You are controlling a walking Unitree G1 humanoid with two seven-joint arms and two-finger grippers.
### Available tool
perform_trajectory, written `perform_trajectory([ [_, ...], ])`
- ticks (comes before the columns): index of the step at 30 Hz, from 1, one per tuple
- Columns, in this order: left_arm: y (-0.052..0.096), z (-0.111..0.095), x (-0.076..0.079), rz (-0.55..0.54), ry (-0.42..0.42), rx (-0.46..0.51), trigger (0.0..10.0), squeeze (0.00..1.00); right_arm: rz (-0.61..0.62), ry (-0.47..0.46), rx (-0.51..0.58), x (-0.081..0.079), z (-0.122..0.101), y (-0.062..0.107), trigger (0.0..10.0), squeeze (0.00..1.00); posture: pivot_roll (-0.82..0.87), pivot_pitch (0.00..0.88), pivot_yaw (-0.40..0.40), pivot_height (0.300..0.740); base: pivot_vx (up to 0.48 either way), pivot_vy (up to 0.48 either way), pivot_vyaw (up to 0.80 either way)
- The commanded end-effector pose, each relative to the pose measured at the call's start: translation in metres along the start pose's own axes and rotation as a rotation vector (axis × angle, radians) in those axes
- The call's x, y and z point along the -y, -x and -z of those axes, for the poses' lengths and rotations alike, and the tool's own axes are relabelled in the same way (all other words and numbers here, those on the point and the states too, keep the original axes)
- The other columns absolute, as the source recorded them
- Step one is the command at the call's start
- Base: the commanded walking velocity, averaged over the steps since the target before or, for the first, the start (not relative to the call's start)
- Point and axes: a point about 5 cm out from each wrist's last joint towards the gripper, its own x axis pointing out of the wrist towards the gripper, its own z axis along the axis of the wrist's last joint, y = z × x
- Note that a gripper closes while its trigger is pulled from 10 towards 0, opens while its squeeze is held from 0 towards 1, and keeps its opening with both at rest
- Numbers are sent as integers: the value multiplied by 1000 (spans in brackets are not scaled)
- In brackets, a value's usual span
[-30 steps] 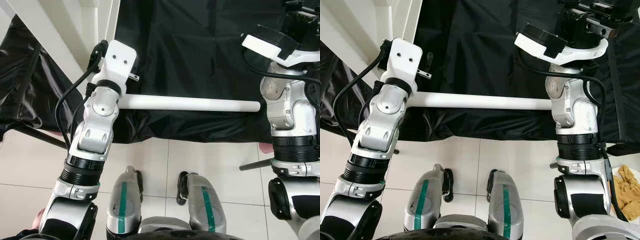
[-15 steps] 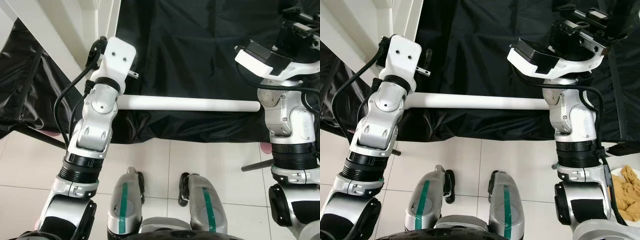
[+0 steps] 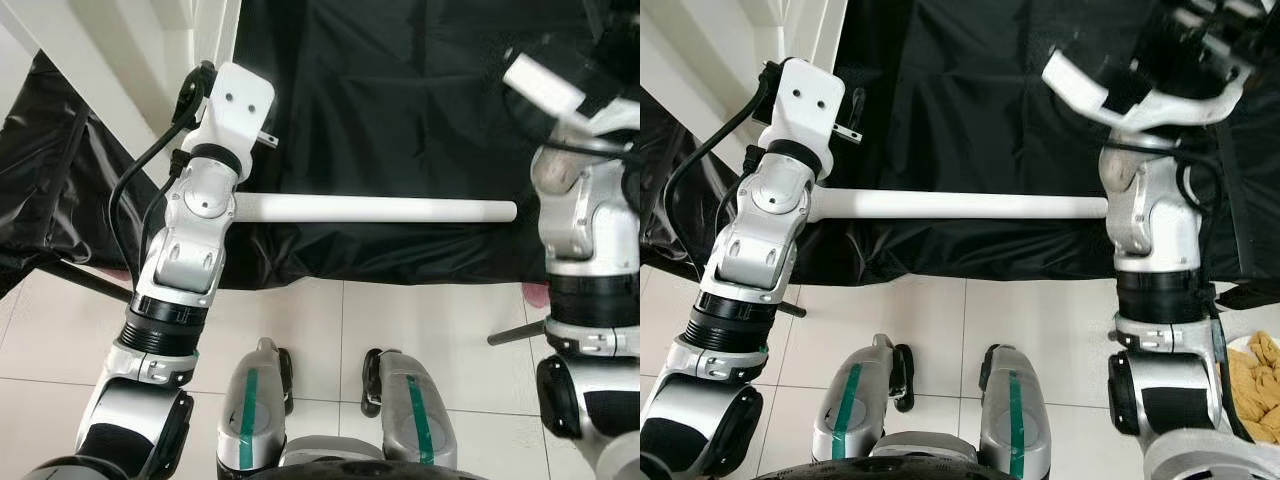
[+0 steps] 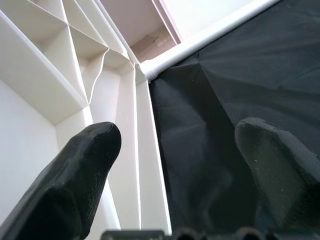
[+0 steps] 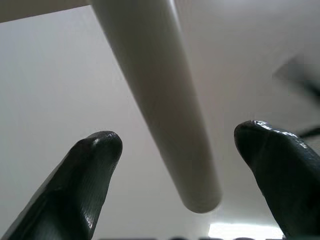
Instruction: Building children table
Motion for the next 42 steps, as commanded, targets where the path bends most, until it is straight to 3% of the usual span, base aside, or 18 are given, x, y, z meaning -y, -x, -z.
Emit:
perform_trajectory([
  [1,1,3,-4,-22,-14,-8,10000,0,-8,-16,-11,-3,0,-1,10000,0,115,70,116,740,0,0,0],
  [17,6,10,-2,-47,15,-39,10000,0,99,-71,38,-6,-3,-43,10000,0,121,63,80,740,0,0,0],
  [18,7,13,-1,-47,29,-51,10000,0,97,-82,45,-5,-3,-46,3882,0,117,64,74,740,0,0,0],
  [19,7,15,0,-48,39,-62,10000,0,90,-95,48,-5,-3,-48,2431,0,117,64,74,740,0,0,0],
  [20,7,15,0,-48,39,-62,10000,0,90,-95,48,-5,-3,-48,2431,0,117,64,74,740,0,0,0],
  [21,8,19,2,-47,62,-84,10000,0,80,-107,44,-3,-1,-49,0,0,110,65,66,740,0,0,0],
  [22,11,29,5,-48,103,-128,10000,0,60,-119,25,1,4,-51,0,0,108,65,57,740,0,0,0],
  [27,14,42,8,-51,148,-179,10000,0,42,-132,-17,7,11,-52,0,0,100,69,51,740,0,0,0],
  [29,18,68,3,-84,203,-279,10000,0,-28,-151,-217,12,37,-50,0,0,88,76,42,740,0,0,0],
  [32,20,75,0,-99,208,-304,10000,0,-51,-162,-287,14,47,-48,0,0,87,76,42,740,0,0,0],
  [34,17,87,-20,-158,182,-327,10000,0,-75,-184,-413,19,63,-44,0,0,77,82,45,740,0,0,0],
  [35,17,87,-20,-158,182,-327,10000,0,-75,-184,-413,19,63,-44,0,0,77,82,45,740,0,0,0],
  [38,9,100,-67,-282,148,-359,10000,0,-81,-235,-553,28,82,-39,0,0,70,90,50,740,0,0,0],
  [40,9,100,-67,-282,148,-359,10000,0,-81,-235,-553,28,82,-39,0,0,70,90,50,740,0,0,0],
  [41,5,101,-113,-387,97,-356,10000,0,-36,-310,-689,37,104,-34,0,0,68,99,63,740,0,0,0],
  [42,5,101,-113,-387,97,-356,10000,0,-36,-310,-689,37,104,-34,0,0,68,99,63,740,0,0,0],
])
